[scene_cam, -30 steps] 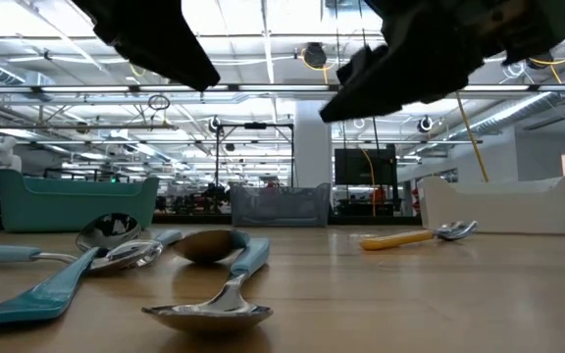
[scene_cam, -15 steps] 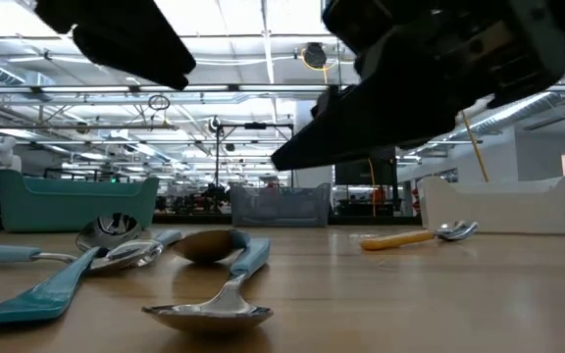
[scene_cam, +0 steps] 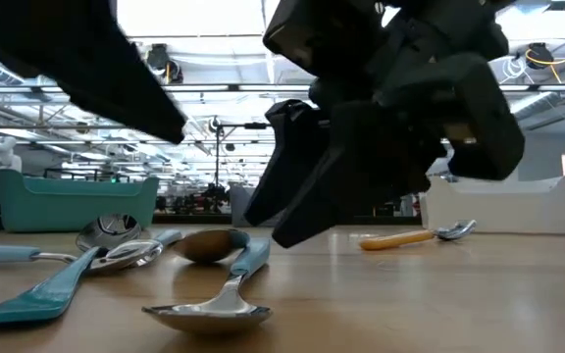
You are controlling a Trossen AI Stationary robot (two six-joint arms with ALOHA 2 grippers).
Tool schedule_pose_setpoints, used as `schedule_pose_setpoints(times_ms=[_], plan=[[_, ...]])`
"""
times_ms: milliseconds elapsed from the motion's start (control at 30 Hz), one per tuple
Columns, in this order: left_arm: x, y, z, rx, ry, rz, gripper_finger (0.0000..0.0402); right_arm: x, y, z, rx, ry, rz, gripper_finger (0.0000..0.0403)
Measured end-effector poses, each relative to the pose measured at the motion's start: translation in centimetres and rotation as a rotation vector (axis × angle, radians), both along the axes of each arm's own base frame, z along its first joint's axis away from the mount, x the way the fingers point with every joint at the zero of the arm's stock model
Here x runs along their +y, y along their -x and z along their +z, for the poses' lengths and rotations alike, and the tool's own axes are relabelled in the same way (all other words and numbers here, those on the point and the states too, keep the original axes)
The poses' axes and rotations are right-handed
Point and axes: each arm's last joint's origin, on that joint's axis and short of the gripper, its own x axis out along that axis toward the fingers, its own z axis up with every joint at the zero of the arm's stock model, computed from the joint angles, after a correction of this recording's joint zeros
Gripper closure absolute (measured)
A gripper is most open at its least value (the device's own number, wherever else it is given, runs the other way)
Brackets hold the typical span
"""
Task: Sort silverware by color (type)
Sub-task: Put the light blue spoon into the black bin
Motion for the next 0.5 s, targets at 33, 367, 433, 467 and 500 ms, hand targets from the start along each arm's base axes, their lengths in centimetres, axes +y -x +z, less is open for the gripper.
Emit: schedule_pose_setpoints(times_ms=[33, 367, 433, 467, 500], plan=[[-0.1, 0.0, 0.1, -0.002, -0.005, -0.01, 0.0133, -0.1, -0.1, 0.0, -0.01, 0.012, 0.013, 0.0189], [-0.4, -0.3, 0.3, -0.006, -0.058, -0.072, 0.0133, -1.7, -0.8, 0.1, -0.024, 0.046, 0.101, 0.0191], [-0.1, -0.5, 0.3, -0.001, -0.07, -0.072, 0.0133, -2.1, -0.8, 0.1, -0.008, 0.024, 0.115, 0.0191], [0.0, -0.6, 0.3, 0.001, -0.079, -0.074, 0.0133, -2.3, -0.8, -0.1, 0.004, 0.016, 0.115, 0.0191], [0.2, -0.7, 0.3, 0.003, -0.087, -0.077, 0.0133, -2.5, -0.9, -0.2, 0.017, 0.001, 0.117, 0.0191]])
